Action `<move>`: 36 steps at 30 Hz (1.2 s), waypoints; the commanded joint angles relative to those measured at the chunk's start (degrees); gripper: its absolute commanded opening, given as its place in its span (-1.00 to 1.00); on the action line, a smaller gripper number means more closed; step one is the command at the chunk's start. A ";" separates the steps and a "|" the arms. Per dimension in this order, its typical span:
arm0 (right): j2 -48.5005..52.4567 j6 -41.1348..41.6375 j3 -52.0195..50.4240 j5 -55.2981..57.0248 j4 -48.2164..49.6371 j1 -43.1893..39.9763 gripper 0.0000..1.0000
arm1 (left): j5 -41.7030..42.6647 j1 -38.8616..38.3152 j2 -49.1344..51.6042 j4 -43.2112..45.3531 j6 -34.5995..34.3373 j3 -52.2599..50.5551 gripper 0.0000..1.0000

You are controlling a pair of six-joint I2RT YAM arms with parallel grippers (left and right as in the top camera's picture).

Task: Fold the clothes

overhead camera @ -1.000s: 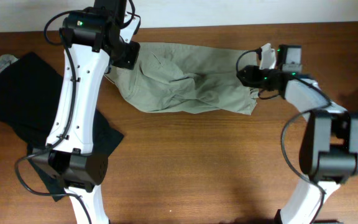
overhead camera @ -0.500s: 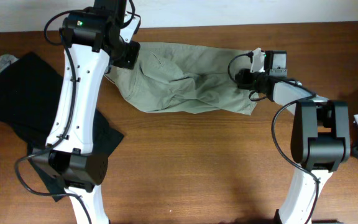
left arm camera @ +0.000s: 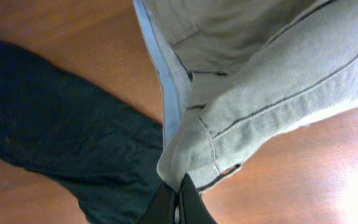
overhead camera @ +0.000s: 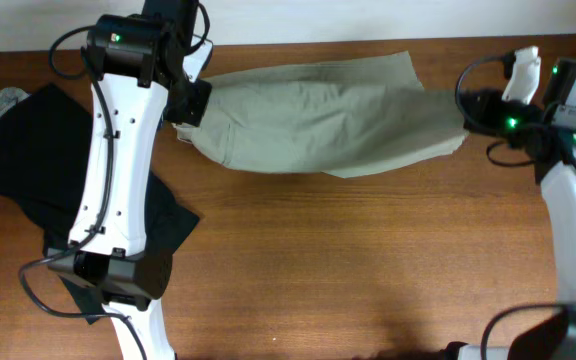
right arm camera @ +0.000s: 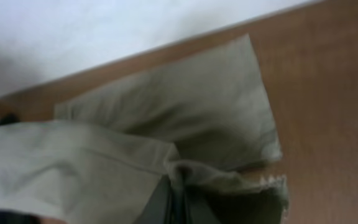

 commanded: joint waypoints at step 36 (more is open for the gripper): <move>-2.34 3.58 -0.33 25.09 -33.70 0.04 -0.33 | 5.84 44.54 -14.12 62.05 -28.06 -95.65 -1.00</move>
